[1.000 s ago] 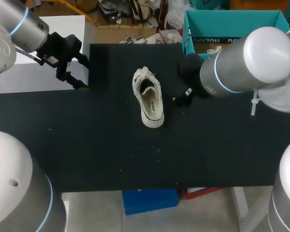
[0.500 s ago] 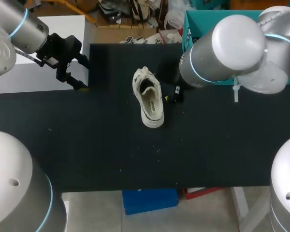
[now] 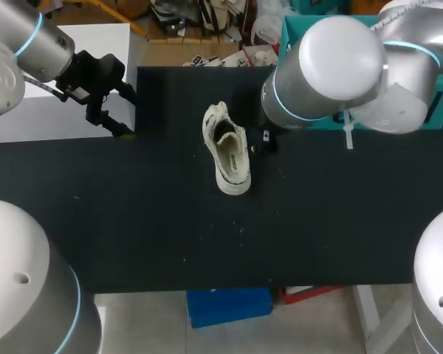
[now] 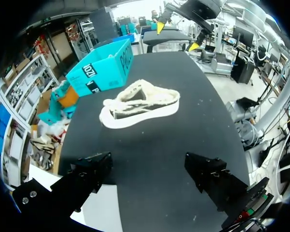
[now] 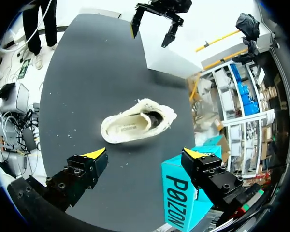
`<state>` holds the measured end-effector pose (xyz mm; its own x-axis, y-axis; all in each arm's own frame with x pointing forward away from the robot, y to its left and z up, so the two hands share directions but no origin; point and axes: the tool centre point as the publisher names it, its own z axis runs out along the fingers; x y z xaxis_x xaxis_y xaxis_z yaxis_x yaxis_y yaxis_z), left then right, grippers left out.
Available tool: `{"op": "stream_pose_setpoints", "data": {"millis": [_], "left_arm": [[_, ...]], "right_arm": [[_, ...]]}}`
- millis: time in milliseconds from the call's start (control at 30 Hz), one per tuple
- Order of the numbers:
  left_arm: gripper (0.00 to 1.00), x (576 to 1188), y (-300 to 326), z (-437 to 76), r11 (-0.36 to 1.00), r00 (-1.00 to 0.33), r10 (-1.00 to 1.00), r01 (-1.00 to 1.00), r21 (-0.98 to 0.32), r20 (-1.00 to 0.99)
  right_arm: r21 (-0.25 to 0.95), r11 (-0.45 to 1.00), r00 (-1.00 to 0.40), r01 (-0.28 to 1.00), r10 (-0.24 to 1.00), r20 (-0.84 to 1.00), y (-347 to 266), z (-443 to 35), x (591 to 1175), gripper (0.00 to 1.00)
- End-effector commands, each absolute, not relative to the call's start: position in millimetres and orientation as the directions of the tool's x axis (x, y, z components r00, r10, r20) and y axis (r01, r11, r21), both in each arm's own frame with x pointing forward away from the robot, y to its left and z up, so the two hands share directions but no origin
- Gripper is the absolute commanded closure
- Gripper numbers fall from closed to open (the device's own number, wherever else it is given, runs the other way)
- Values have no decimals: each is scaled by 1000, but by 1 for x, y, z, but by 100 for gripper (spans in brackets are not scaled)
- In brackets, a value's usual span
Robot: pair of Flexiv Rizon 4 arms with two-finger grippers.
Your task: Take the shoe out of the shoebox, open the shoe tongue, remove and reinsert the insole, then place the shoe into the shoebox
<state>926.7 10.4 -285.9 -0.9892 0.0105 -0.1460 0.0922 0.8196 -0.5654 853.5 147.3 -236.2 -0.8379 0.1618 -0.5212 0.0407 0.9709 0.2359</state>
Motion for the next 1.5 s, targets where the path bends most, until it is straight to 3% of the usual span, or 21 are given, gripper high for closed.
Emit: {"op": "stream_pose_setpoints", "data": {"millis": [33, 300, 767, 1133, 1167, 1200, 1233, 1267, 1300, 1367, 1500], "left_arm": [[0, 926, 10, -287, 820, -989, 8, 93, -564, -151], [0, 926, 10, -287, 820, -989, 8, 93, -564, -151], [0, 926, 10, -287, 820, -989, 8, 93, -564, -151], [0, 926, 10, -287, 820, -989, 8, 93, -564, -151], [0, 926, 10, -287, 820, -989, 8, 93, -564, -151], [0, 926, 10, -287, 820, -989, 8, 93, -564, -151], [0, 926, 10, -287, 820, -989, 8, 93, -564, -151], [0, 926, 10, -287, 820, -989, 8, 93, -564, -151], [0, 926, 10, -287, 820, -989, 8, 93, -564, -151], [0, 926, 10, -287, 820, -989, 8, 93, -564, -151], [0, 926, 10, -287, 820, -989, 8, 93, -564, -151]], "right_arm": [[346, 917, -859, 199, 334, -389, 161, -246, 885, 0], [419, 728, -752, 543, 643, -144, 198, -270, 924, 0], [419, 728, -752, 543, 643, -144, 198, -270, 924, 0], [448, 539, -608, 713, 794, 13, 185, -289, 931, 0], [452, 530, -599, 717, 801, 10, 184, -290, 932, 8], [454, 519, -586, 725, 810, 10, 182, -291, 933, 49], [450, 513, -578, 731, 816, 10, 181, -293, 934, 51], [449, 505, -570, 737, 822, 11, 178, -296, 936, 42], [444, 500, -561, 744, 827, 9, 177, -298, 937, 42], [440, 482, -541, 758, 841, 11, 175, -304, 940, 51], [427, 462, -520, 777, 854, 23, 173, -316, 946, 51]]}}
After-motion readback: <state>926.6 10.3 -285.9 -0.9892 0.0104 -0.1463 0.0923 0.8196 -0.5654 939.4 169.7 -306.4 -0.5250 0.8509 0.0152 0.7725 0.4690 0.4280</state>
